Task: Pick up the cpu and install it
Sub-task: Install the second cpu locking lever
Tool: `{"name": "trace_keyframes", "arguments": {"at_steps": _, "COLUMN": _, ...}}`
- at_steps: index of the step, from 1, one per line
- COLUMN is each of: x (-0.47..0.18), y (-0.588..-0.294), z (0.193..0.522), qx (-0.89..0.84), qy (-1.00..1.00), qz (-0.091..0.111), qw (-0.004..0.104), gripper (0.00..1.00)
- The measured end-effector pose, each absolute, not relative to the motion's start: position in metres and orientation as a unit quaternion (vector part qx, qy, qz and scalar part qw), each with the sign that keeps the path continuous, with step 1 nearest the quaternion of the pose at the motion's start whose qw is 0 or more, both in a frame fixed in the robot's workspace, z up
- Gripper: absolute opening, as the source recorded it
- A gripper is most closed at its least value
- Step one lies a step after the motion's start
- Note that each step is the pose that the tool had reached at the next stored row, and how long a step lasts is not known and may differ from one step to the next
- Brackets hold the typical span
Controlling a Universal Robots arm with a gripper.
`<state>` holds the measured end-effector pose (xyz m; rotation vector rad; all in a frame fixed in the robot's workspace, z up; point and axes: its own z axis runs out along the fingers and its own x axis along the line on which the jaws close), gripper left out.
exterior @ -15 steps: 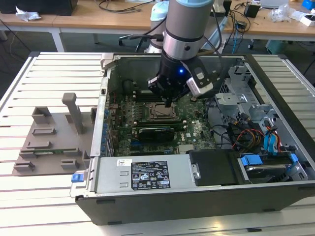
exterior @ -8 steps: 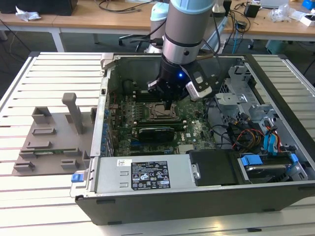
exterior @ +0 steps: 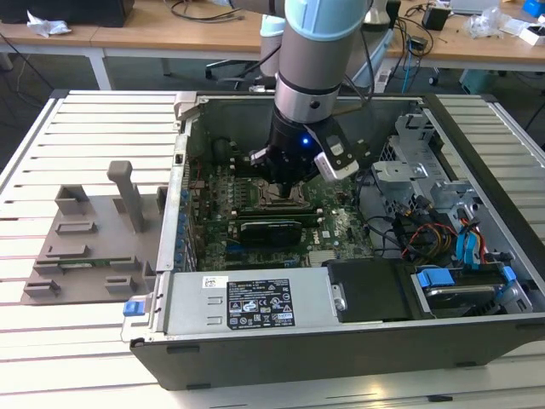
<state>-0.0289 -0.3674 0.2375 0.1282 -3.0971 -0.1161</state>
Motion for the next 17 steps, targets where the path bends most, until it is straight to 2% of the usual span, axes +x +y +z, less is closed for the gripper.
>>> {"name": "trace_keyframes", "arguments": {"at_steps": 12, "x": -0.051, "y": -0.370, "z": 0.208, "qx": 0.041, "qy": -0.998, "qz": -0.038, "qw": 0.020, "gripper": 0.11}}
{"name": "trace_keyframes", "arguments": {"at_steps": 17, "x": -0.065, "y": -0.370, "z": 0.205, "qx": 0.041, "qy": -0.998, "qz": -0.041, "qw": 0.019, "gripper": 0.11}}
